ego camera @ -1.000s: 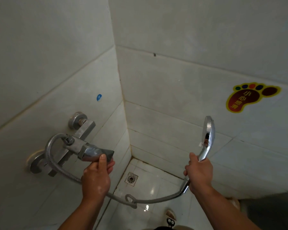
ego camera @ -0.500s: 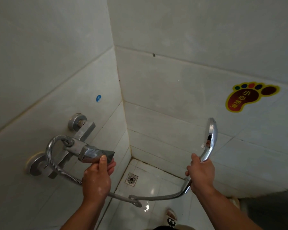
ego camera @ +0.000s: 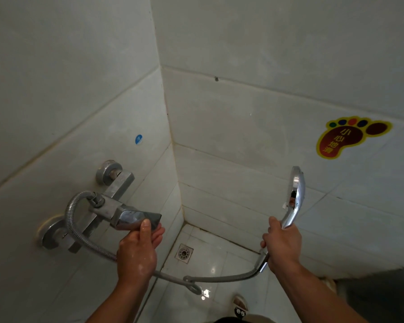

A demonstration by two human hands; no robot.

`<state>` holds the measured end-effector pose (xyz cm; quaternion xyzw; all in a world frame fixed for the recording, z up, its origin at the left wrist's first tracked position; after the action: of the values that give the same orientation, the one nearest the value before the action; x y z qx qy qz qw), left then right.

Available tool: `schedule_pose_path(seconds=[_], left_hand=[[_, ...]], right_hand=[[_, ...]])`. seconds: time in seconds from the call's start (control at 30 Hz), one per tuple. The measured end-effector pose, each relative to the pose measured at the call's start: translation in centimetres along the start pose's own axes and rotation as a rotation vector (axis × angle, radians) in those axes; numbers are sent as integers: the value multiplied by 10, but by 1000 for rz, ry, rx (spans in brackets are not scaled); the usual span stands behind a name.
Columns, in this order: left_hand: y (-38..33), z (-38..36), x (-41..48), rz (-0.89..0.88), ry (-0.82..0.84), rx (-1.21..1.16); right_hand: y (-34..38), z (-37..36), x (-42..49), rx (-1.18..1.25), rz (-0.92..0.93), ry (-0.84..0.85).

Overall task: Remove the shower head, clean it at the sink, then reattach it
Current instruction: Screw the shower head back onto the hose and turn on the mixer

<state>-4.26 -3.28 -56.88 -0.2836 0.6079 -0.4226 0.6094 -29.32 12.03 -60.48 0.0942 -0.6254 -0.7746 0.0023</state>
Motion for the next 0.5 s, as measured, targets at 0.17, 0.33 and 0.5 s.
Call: schedule_pose_path(seconds=[0.17,0.33,0.5], left_hand=[[1,1,1,-4,-8,12],[1,2,1,-5,-1,2],[2,0,2,-8,-9,23]], right_hand=[[1,1,2,19,-1,11],[3,4,3,-1,2,-4],[6,5,2,11,5,2]])
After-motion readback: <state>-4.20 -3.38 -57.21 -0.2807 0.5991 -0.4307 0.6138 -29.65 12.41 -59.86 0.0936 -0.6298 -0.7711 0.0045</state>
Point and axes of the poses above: each hand's wrist, its own x-axis towards the middle knuckle, its own z-axis out of the back of the hand, y = z × x, the point moved 1 cm from there along x, towards the middle knuckle, and after that the axes turned 13 degrees about z, right-handed, at the moved point
